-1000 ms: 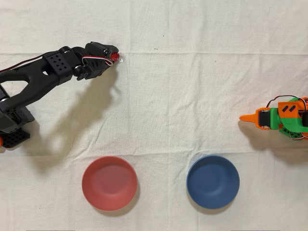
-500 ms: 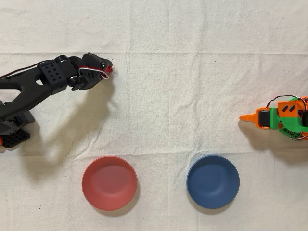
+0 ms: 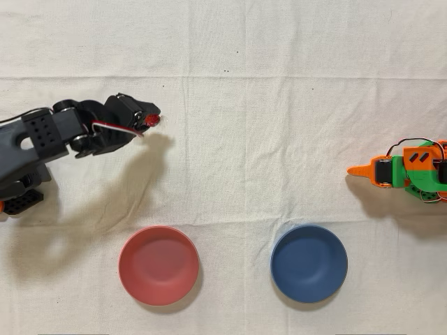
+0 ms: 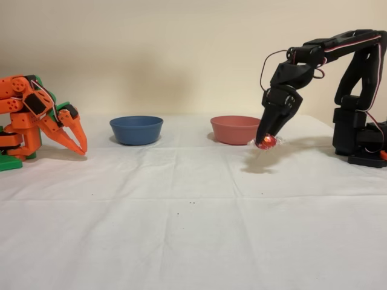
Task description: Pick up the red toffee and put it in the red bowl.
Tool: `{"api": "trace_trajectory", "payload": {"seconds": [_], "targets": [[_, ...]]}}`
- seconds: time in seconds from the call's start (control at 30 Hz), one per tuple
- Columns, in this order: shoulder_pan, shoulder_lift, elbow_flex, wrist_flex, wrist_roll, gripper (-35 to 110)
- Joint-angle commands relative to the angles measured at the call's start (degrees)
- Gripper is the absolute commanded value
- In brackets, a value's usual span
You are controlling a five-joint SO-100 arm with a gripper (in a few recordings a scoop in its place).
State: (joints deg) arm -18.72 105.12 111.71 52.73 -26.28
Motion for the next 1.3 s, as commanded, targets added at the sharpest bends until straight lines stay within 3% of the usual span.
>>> {"api": "trace_trajectory", "payload": {"seconds": [0.0,0.33,0.87,1.27], "targets": [[3.43,8.7,-0.44,3.16,-1.76,10],[15.29,14.85,-1.93,8.35,-6.24,11],[39.99,12.13,-9.14,5.62,-14.85,11],[45.79,9.93,-7.29,-0.18,-17.05,11]]}}
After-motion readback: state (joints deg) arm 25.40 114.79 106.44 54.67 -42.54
